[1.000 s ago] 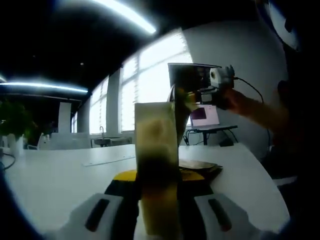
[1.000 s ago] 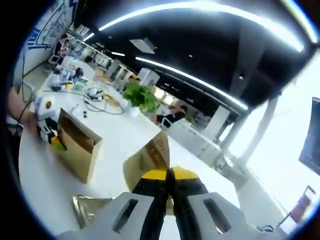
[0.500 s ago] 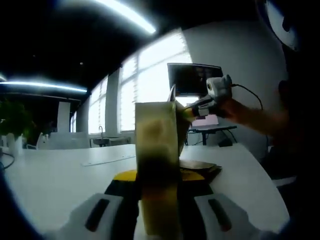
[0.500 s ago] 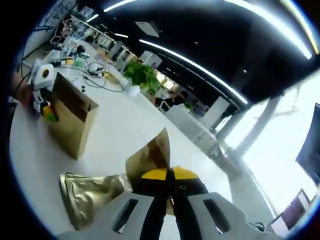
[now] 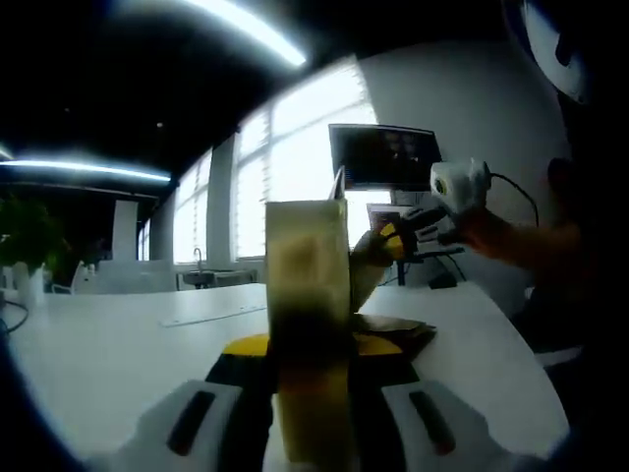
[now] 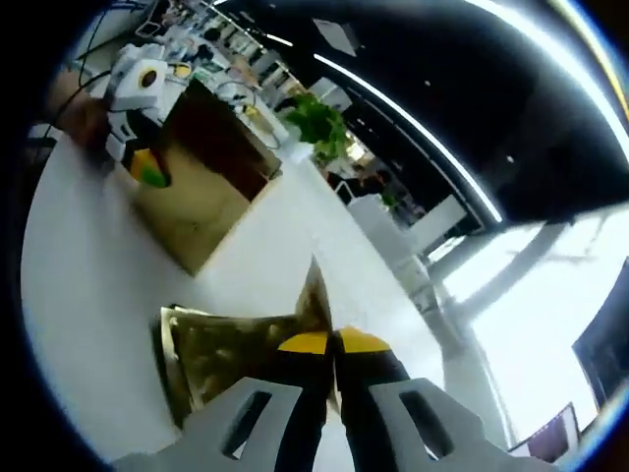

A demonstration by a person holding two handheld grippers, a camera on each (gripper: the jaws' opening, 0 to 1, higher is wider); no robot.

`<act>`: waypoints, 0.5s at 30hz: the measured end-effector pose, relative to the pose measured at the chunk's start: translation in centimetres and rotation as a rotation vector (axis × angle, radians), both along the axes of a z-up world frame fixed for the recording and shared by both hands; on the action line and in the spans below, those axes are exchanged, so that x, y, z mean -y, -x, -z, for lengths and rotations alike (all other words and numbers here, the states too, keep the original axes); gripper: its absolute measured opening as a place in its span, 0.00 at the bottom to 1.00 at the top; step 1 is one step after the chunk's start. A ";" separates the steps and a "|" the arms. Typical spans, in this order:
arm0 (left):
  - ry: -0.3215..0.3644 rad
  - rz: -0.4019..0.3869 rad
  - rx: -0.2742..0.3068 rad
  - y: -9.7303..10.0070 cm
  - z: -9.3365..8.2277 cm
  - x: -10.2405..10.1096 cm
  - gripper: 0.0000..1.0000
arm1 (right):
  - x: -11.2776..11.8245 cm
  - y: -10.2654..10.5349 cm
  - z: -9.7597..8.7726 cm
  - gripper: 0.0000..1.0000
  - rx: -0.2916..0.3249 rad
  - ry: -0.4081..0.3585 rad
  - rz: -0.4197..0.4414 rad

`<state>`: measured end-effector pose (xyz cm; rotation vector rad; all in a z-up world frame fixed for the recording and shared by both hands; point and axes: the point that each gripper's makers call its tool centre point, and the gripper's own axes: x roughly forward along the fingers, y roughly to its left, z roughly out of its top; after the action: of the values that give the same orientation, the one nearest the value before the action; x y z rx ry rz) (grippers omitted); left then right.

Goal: Extract single mask from mask box in order stack masks on table

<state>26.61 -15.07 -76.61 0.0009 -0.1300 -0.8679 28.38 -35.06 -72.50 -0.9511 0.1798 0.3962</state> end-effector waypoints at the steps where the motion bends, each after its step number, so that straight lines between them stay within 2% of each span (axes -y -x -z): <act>1: 0.000 0.001 0.000 0.0 0.0 0.0 0.32 | -0.1 0.2 0.2 0.00 -0.004 0.001 -0.002; 15: -0.001 -0.001 0.000 0.0 0.0 -0.1 0.32 | -0.6 1.5 3.2 0.00 -0.084 -0.072 -0.027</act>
<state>26.65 -14.95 -76.65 0.0018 -0.1294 -0.8667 26.92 -34.43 -75.69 -0.8678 0.2278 0.4647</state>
